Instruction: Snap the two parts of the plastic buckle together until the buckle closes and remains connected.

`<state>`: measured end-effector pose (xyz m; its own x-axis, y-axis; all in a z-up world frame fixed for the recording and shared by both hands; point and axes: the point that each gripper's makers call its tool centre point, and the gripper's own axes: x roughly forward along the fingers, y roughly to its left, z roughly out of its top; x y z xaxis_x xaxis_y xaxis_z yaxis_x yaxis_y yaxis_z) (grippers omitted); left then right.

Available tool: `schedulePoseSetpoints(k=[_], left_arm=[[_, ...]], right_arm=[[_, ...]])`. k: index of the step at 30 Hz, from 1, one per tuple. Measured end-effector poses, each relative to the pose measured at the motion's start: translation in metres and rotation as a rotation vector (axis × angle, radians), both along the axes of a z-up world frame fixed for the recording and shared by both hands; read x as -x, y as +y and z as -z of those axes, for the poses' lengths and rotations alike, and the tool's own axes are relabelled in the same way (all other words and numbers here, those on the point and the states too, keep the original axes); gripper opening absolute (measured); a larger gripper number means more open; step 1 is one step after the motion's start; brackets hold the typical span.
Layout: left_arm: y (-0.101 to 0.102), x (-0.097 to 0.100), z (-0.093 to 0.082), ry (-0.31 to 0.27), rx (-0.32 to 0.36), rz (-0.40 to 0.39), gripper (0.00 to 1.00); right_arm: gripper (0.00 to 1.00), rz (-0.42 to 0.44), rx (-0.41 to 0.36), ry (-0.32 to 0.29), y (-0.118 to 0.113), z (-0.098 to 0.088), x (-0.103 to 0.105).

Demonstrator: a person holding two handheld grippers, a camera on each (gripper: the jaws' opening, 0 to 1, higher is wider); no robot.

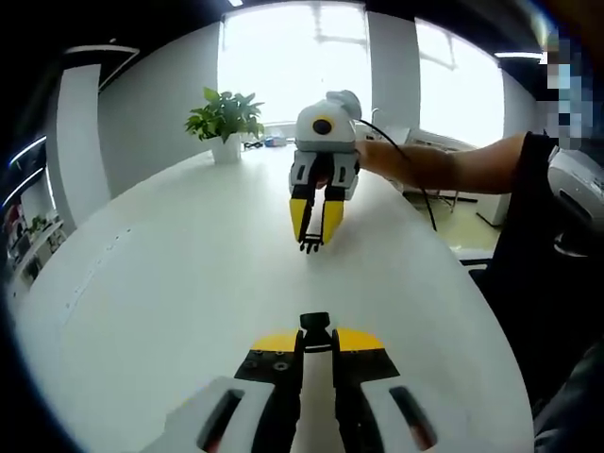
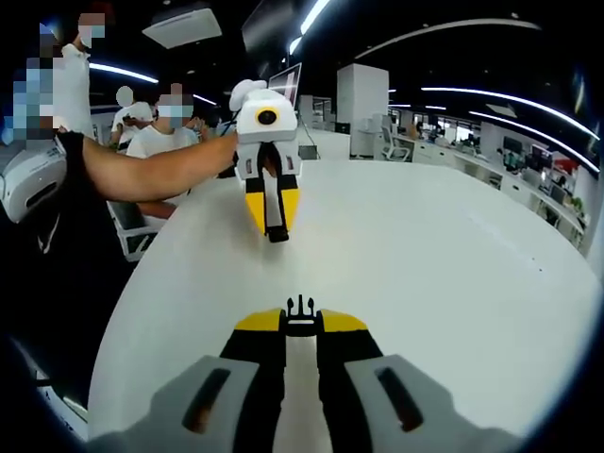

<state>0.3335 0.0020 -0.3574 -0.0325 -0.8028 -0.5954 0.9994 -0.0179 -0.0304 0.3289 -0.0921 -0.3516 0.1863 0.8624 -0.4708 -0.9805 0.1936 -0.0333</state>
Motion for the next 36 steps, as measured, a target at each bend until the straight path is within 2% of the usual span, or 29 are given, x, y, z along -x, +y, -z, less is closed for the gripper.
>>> schedulePoseSetpoints(k=[5,12,17,36], left_arm=[[0.005,0.007,0.003,-0.003,-0.013,0.000,0.09],[0.011,0.015,0.003,-0.001,0.007,-0.004,0.09],[0.012,0.019,0.003,0.015,0.011,-0.001,0.09],[0.013,0.038,0.001,0.011,0.030,0.002,0.09]], right_arm=[[0.11,-0.012,-0.013,0.007,0.003,0.000,0.010],[0.11,-0.019,-0.018,0.023,0.006,0.007,0.018],[0.11,-0.026,-0.016,0.028,0.007,0.009,0.021],[0.11,-0.052,-0.013,0.029,0.015,0.007,0.042]])
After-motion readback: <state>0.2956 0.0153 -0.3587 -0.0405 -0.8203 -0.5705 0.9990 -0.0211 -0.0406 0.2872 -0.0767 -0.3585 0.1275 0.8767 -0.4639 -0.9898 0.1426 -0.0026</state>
